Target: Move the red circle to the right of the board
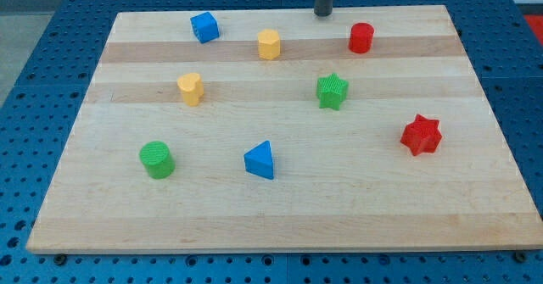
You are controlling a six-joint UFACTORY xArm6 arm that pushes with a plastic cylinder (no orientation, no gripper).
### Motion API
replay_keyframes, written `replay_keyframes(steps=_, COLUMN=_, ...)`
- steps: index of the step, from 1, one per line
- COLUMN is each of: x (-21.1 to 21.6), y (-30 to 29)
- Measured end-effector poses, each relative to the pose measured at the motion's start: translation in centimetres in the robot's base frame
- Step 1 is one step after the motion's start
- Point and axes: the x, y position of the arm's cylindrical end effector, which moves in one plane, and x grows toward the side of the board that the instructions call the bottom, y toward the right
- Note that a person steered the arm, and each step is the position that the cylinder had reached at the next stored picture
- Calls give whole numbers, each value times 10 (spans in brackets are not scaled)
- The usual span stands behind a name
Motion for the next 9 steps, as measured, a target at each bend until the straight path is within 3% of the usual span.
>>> replay_keyframes(steps=3, x=55, y=29)
replay_keyframes(steps=9, x=79, y=16)
